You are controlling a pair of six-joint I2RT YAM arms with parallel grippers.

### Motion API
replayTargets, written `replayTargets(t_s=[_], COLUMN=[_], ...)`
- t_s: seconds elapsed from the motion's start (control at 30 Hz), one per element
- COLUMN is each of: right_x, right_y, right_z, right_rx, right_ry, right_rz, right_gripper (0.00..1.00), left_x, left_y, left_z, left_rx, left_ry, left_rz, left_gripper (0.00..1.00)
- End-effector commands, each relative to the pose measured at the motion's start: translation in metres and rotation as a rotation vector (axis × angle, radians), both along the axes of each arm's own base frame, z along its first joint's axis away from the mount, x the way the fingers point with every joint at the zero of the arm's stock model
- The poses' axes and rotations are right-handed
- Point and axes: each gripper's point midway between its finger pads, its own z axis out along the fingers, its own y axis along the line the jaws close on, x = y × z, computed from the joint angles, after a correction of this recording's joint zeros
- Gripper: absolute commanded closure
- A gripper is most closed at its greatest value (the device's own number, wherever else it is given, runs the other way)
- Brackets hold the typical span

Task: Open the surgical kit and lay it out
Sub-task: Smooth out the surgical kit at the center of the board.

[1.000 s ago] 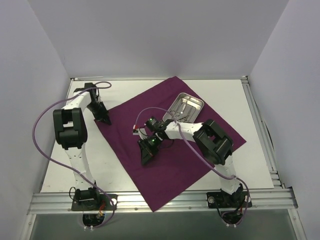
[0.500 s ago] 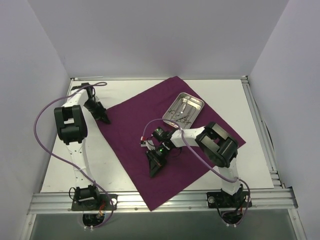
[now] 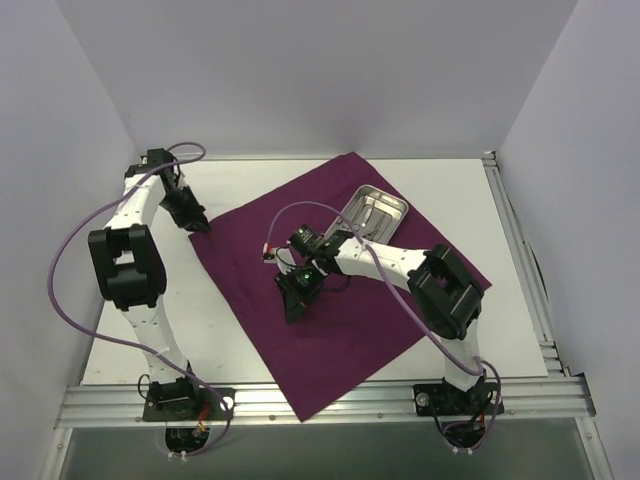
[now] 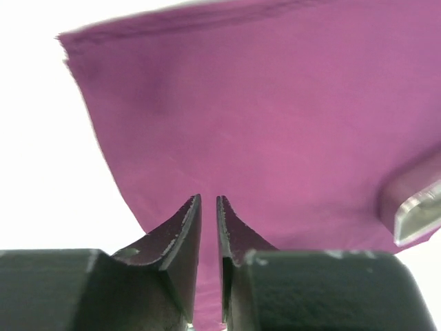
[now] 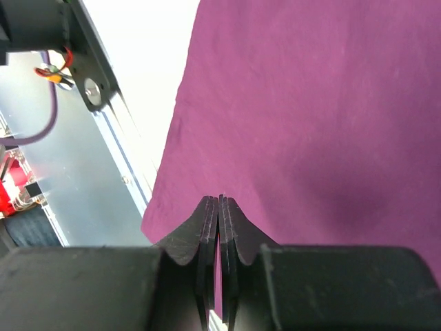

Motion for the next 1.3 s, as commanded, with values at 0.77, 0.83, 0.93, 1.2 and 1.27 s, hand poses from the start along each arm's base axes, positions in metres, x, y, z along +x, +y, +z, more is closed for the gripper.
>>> replayTargets(t_s=[0.77,0.83,0.93,1.2,1.27], right_x=[-0.064,-0.066,-0.063,-0.003,0.010], right_y=[-0.048,-0.053,-0.055,-0.041,-0.030], right_z=[-0.071,-0.063,-0.051,0.017,0.034], right_rx=[-0.185,-0.188,-0.200,-0.070,0.002], right_ry=[0.201,0.194,0.170,0.010,-0.039], right_rz=[0.014,-0.010,-0.043,-0.179,-0.116], right_gripper=[1.00,1.00,1.00,1.00,1.00], left_x=[-0.039,-0.033,-0.026,-0.001,-0.004], left_y=[-0.007,0.001,0.006,-0.015,-0.025], left_z=[-0.099,-0.097,-0.094,-0.005,0.011], left_rx=[-0.001,0.006,0.022,0.073,0.069], left_ry=[0.243,0.234,0.223,-0.008,-0.033], left_rz=[-0.015,-0.010,-0.018,-0.101,-0.115], left_gripper=[0.98,0.98,0.98,0.84,0.83])
